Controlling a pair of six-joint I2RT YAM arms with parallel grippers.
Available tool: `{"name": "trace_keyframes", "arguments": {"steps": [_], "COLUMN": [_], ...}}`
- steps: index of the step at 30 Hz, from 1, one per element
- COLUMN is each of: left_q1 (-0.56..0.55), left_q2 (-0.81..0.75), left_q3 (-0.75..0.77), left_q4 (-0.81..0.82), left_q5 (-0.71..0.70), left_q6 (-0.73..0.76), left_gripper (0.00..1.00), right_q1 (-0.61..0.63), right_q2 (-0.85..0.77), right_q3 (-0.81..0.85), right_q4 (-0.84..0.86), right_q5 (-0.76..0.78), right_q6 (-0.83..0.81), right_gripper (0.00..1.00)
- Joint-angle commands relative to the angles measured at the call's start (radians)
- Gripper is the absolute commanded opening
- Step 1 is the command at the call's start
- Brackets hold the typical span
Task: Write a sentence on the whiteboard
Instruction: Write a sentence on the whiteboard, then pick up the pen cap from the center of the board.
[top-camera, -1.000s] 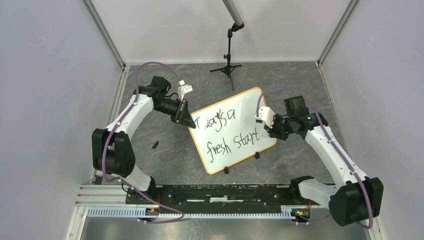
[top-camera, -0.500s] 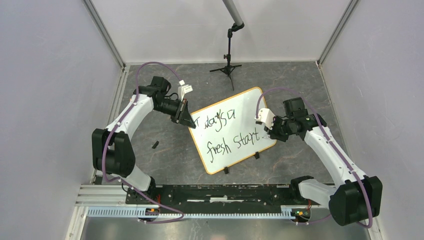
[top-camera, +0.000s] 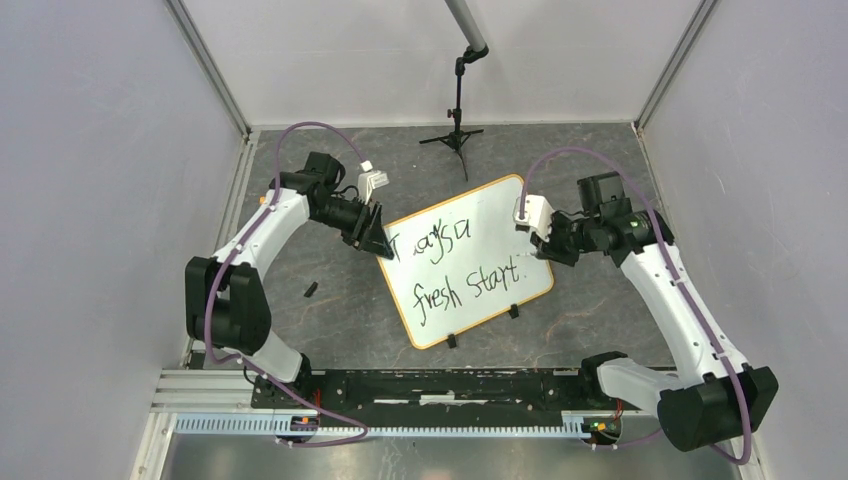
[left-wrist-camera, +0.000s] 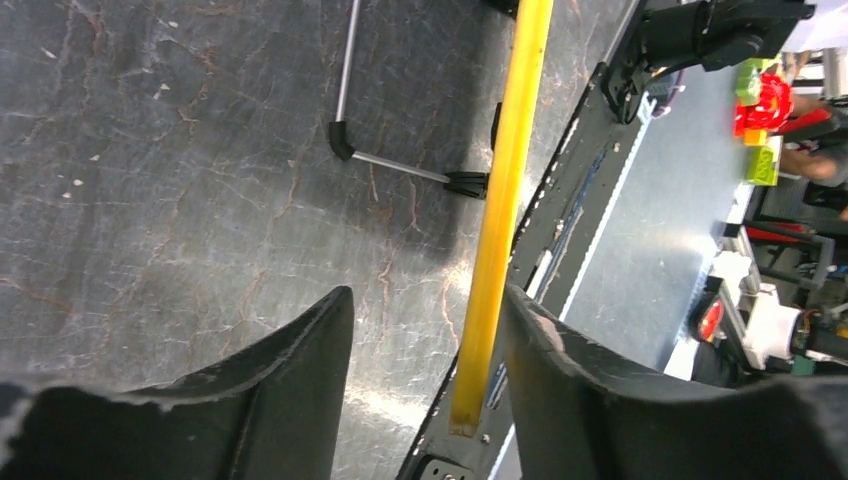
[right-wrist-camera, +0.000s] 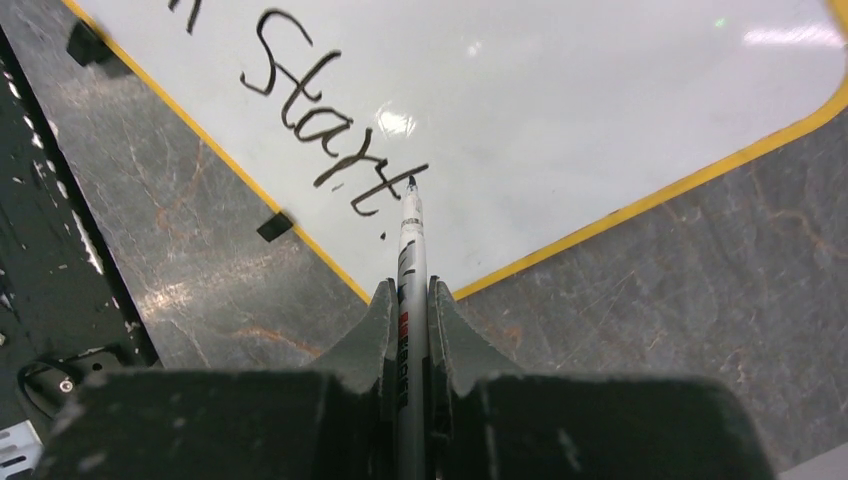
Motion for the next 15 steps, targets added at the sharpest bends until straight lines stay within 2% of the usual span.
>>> {"name": "trace_keyframes", "arguments": {"steps": [1,4,7,10,15], "left_q1": [0.007,0.071,0.205,0.352,0.5], "left_q2": [-0.073,-0.122,-0.168,-0.189,-0.195], "left_q3": [0.075,0.122,0.142,0.141,0.033], "left_q4": [0.029,0.031,0.01,-0.093,-0.228], "left_q5": [0.0,0.016,0.0,-0.08,-0.22], "left_q6": [-0.016,-0.056,-0.047,0.072,0.282], "left_gripper": [0.7,0.74,0.77,0.8,0.81], "right_q1": [-0.003,-0.002,-0.003,-0.002,-0.003], "right_q2": [0.034,0.057,0.066,0.069,0.078], "right_q3": [0.1,0.133,0.148,0.146,0.136], "right_q4": [-0.033,-0.006,0.051,0.115,0.173], "right_q5": [-0.11,-0.15,-0.179,-0.198,-0.213], "right_q6": [0.027,0.076,0.146,0.219,0.275], "right_gripper": [0.0,0.0,0.0,0.0,0.0]}}
